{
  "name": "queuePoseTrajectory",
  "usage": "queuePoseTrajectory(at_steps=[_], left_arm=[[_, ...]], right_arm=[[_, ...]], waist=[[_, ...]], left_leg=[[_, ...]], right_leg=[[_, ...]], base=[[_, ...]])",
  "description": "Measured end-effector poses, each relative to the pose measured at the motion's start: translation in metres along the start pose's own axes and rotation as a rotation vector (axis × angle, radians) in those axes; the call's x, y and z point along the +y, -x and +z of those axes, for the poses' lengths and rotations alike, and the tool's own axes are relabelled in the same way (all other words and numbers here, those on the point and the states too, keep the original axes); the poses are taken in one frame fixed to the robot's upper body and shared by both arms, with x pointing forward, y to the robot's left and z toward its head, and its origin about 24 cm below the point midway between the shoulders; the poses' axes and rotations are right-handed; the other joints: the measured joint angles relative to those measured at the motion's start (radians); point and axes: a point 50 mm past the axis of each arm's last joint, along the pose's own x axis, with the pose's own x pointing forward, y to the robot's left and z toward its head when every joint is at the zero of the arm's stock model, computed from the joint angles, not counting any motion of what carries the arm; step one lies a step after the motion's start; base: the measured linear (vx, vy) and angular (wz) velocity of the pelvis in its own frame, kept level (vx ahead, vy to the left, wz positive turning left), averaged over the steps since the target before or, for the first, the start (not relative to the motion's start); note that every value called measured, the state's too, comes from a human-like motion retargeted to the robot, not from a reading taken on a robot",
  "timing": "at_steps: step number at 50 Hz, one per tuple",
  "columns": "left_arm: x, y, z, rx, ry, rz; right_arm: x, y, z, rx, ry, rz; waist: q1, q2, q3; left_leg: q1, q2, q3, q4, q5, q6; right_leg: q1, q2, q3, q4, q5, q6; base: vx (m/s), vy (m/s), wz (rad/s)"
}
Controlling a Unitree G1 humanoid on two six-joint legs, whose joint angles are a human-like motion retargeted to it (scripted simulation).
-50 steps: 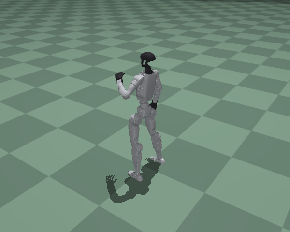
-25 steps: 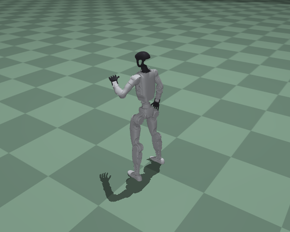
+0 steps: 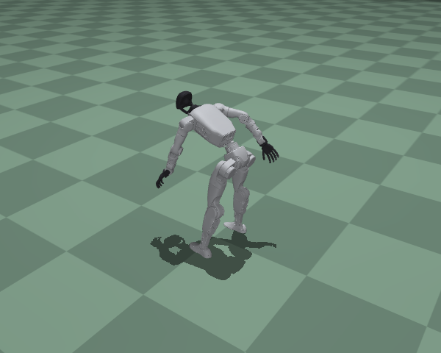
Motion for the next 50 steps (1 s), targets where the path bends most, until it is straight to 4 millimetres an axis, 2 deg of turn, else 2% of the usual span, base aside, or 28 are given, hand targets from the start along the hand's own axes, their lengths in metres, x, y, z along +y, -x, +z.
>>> queuePoseTrajectory(at_steps=[2, 5, 7, 8, 10, 12, 14, 15, 18, 20, 22, 25, 28, 30, 32, 33, 35, 38, 41, 43, 45, 48, 50], left_arm=[[0.018, -0.004, -0.016, 0.068, 0.016, 0.052], [0.054, -0.012, -0.022, 0.093, 0.006, 0.166], [0.091, -0.020, -0.021, 0.078, -0.170, 0.190], [0.115, -0.022, -0.021, 0.101, -0.232, 0.224], [0.154, -0.021, -0.020, 0.071, -0.221, 0.338], [0.188, -0.022, -0.002, 0.074, -0.216, 0.413], [0.225, -0.017, 0.002, 0.116, -0.229, 0.474], [0.236, -0.015, 0.001, 0.128, -0.209, 0.501], [0.246, -0.013, 0.002, 0.153, -0.174, 0.504], [0.238, -0.014, -0.002, 0.136, -0.144, 0.507], [0.237, -0.012, -0.011, 0.183, -0.198, 0.511], [0.233, -0.011, -0.012, 0.213, -0.341, 0.572], [0.230, -0.011, -0.014, 0.216, -0.365, 0.589], [0.228, -0.007, -0.008, 0.125, -0.449, 0.792], [0.225, -0.007, -0.008, 0.130, -0.491, 0.802], [0.217, -0.009, -0.007, 0.147, -0.503, 0.787], [0.192, -0.013, -0.001, 0.040, -0.422, 0.743], [0.152, -0.017, 0.007, -0.022, -0.320, 0.661], [0.093, -0.014, 0.011, -0.068, -0.193, 0.525], [0.045, -0.003, 0.016, -0.113, -0.039, 0.444], [0.005, 0.008, 0.018, -0.113, -0.002, 0.328], [-0.042, 0.025, 0.018, -0.092, 0.001, 0.147], [-0.062, 0.034, 0.024, -0.079, 0.082, 0.104]], right_arm=[[-0.007, 0.007, -0.015, 0.020, 0.033, -0.017], [-0.019, 0.014, -0.032, 0.052, 0.081, -0.023], [-0.014, 0.014, -0.030, 0.049, 0.083, 0.037], [-0.014, 0.012, -0.028, 0.045, 0.142, 0.065], [-0.028, 0.011, -0.025, 0.020, 0.152, 0.024], [-0.032, 0.012, -0.024, 0.009, 0.148, 0.022], [-0.034, 0.008, -0.013, -0.023, 0.177, 0.040], [-0.036, 0.006, -0.009, -0.036, 0.171, 0.022], [-0.037, 0.006, -0.004, -0.056, 0.152, 0.041], [-0.044, 0.008, -0.005, -0.060, 0.115, 0.022], [-0.038, 0.006, 0.000, -0.075, 0.128, 0.018], [-0.029, 0.010, 0.001, -0.100, 0.125, 0.034], [-0.025, 0.011, 0.002, -0.104, 0.112, 0.029], [-0.020, 0.014, 0.004, -0.140, 0.091, 0.015], [-0.009, 0.012, 0.008, -0.150, 0.125, 0.038], [-0.006, 0.013, 0.007, -0.144, 0.109, 0.037], [-0.004, 0.012, 0.005, -0.123, 0.091, 0.051], [0.002, 0.008, 0.011, -0.108, 0.008, 0.030], [0.004, 0.006, 0.012, -0.088, -0.076, 0.000], [-0.007, 0.007, 0.006, -0.078, -0.206, -0.081], [-0.005, 0.008, 0.005, -0.064, -0.263, -0.107], [-0.002, 0.004, 0.014, -0.078, -0.264, -0.103], [0.001, -0.001, 0.027, -0.093, -0.244, -0.119]], waist=[[-0.033, 0.000, 0.000], [-0.063, 0.009, 0.000], [-0.064, 0.011, 0.000], [-0.081, -0.005, 0.000], [-0.104, 0.009, 0.000], [-0.098, 0.017, 0.000], [-0.125, -0.005, 0.000], [-0.135, -0.013, 0.000], [-0.169, -0.047, 0.000], [-0.183, -0.052, 0.000], [-0.202, -0.080, 0.000], [-0.208, -0.101, 0.000], [-0.209, -0.108, 0.000], [-0.195, -0.091, 0.000], [-0.187, -0.090, 0.000], [-0.169, -0.080, 0.000], [-0.151, -0.051, 0.000], [-0.103, -0.035, 0.000], [-0.070, -0.033, 0.000], [-0.030, -0.022, 0.000], [0.004, -0.027, 0.000], [0.038, -0.018, 0.000], [0.036, -0.015, 0.000]], left_leg=[[-0.075, 0.003, -0.010, 0.023, 0.004, -0.014], [-0.208, 0.008, -0.020, 0.060, 0.012, -0.028], [-0.413, 0.020, -0.030, 0.283, -0.085, -0.090], [-0.456, 0.004, -0.009, 0.280, -0.074, -0.076], [-0.580, -0.001, -0.026, 0.336, -0.071, -0.088], [-0.673, -0.014, -0.019, 0.365, -0.065, -0.080], [-0.743, -0.032, 0.018, 0.367, -0.052, -0.056], [-0.766, -0.033, 0.025, 0.365, -0.045, -0.057], [-0.766, -0.050, 0.069, 0.294, 0.006, -0.040], [-0.766, -0.051, 0.083, 0.276, 0.022, -0.031], [-0.766, -0.049, 0.093, 0.257, 0.035, -0.028], [-0.766, -0.047, 0.106, 0.246, 0.043, -0.023], [-0.766, -0.043, 0.106, 0.218, 0.056, -0.028], [-0.766, -0.034, 0.104, 0.204, 0.057, -0.048], [-0.766, -0.030, 0.094, 0.190, 0.059, -0.062], [-0.766, -0.020, 0.077, 0.203, 0.049, -0.082], [-0.766, -0.022, 0.067, 0.218, 0.039, -0.084], [-0.758, -0.010, 0.042, 0.294, -0.009, -0.095], [-0.662, -0.002, 0.036, 0.313, -0.032, -0.095], [-0.591, 0.011, 0.032, 0.366, -0.068, -0.095], [-0.488, 0.025, 0.037, 0.387, -0.106, -0.095], [-0.367, 0.035, 0.032, 0.444, -0.161, -0.094], [-0.213, 0.005, 0.020, 0.304, -0.104, -0.040]], right_leg=[[-0.064, 0.007, -0.008, 0.009, 0.014, 0.008], [-0.181, 0.019, -0.015, 0.014, 0.042, 0.008], [-0.328, 0.055, -0.051, 0.126, -0.004, 0.008], [-0.378, 0.037, -0.024, 0.120, 0.009, 0.008], [-0.483, 0.042, -0.032, 0.147, 0.019, 0.008], [-0.572, 0.032, -0.021, 0.160, 0.029, 0.008], [-0.657, 0.011, 0.022, 0.165, 0.042, 0.008], [-0.689, 0.010, 0.031, 0.176, 0.042, 0.008], [-0.755, -0.014, 0.073, 0.208, 0.041, 0.008], [-0.763, -0.017, 0.082, 0.195, 0.053, 0.008], [-0.763, -0.016, 0.091, 0.167, 0.071, 0.008], [-0.763, -0.016, 0.095, 0.144, 0.087, 0.008], [-0.763, -0.014, 0.093, 0.116, 0.102, 0.008], [-0.763, -0.007, 0.075, 0.106, 0.110, 0.008], [-0.763, -0.004, 0.063, 0.102, 0.109, 0.008], [-0.762, 0.010, 0.044, 0.126, 0.096, 0.008], [-0.750, 0.006, 0.031, 0.128, 0.092, 0.008], [-0.684, 0.031, -0.012, 0.110, 0.094, 0.008], [-0.578, 0.043, -0.027, 0.115, 0.080, 0.008], [-0.500, 0.066, -0.047, 0.155, 0.056, 0.008], [-0.400, 0.079, -0.047, 0.175, 0.024, 0.008], [-0.268, 0.083, -0.037, 0.210, -0.025, 0.008], [-0.138, 0.036, -0.002, 0.120, 0.007, 0.008]], base=[[-0.06, -0.01, 0.10], [-0.03, -0.04, -0.04], [-0.04, -0.07, -0.29], [-0.03, 0.12, -0.08], [-0.08, 0.11, -0.03], [-0.02, 0.13, 0.13], [0.03, 0.17, 0.39], [0.02, 0.09, 0.62], [0.03, 0.04, 0.89], [0.02, 0.00, 0.21], [0.00, 0.00, 0.00], [0.00, 0.00, 0.00], [0.00, 0.00, 0.00], [0.00, 0.00, 0.00], [-0.02, -0.04, -0.21], [-0.06, -0.10, -0.56], [-0.07, -0.01, -0.49], [-0.07, -0.02, -0.88], [-0.08, -0.05, -0.49], [-0.10, -0.14, -0.51], [0.02, -0.10, -0.43], [0.04, 0.03, -0.16], [0.04, 0.18, 0.44]])
